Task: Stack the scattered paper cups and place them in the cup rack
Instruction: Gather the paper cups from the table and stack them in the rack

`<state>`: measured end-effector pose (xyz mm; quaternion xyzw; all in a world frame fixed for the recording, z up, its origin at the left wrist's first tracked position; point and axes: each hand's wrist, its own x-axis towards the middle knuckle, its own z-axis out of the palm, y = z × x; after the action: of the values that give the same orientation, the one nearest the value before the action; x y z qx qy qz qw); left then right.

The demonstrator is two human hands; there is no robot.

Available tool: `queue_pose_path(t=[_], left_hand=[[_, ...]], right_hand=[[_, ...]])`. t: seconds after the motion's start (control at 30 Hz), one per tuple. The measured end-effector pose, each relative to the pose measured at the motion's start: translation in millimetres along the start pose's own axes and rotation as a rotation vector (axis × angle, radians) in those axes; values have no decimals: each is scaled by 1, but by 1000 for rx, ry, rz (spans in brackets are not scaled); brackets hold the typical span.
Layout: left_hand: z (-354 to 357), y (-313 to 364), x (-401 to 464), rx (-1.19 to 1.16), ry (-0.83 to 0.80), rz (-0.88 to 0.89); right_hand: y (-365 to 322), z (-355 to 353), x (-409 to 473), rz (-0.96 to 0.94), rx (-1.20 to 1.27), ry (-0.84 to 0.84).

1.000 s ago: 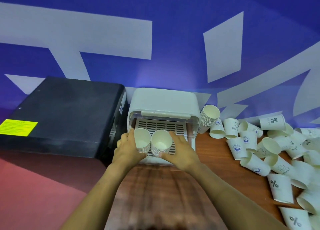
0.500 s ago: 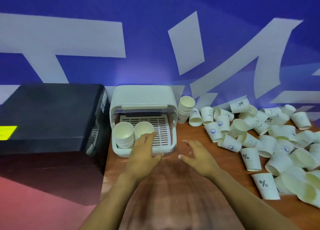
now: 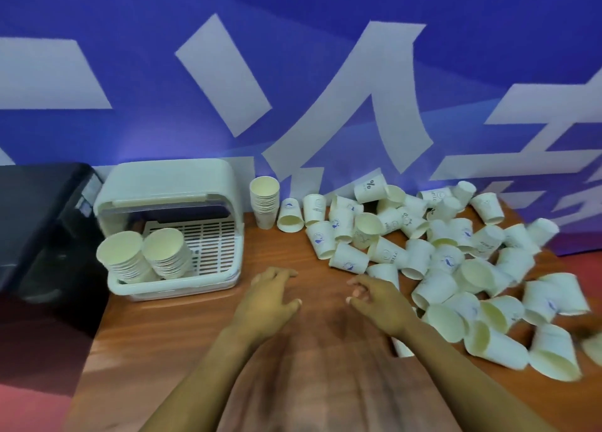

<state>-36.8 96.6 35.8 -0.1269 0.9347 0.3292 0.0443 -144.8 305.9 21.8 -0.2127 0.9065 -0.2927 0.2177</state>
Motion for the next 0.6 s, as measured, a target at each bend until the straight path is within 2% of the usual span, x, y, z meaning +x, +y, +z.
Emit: queue_pose_path(t=[0.23, 0.33, 0.43, 0.6], left_hand=[[89, 94, 31, -20, -102, -148], [119, 119, 37, -33, -174, -209], [147, 130, 46, -133, -213, -291], [185, 142, 61, -325, -201, -365]], right_hand=[[101, -70, -4, 28, -109, 15], [127, -88, -9, 18, -282, -72], [150, -96, -14, -26, -493, -185], [176, -93, -19, -40, -542, -222]])
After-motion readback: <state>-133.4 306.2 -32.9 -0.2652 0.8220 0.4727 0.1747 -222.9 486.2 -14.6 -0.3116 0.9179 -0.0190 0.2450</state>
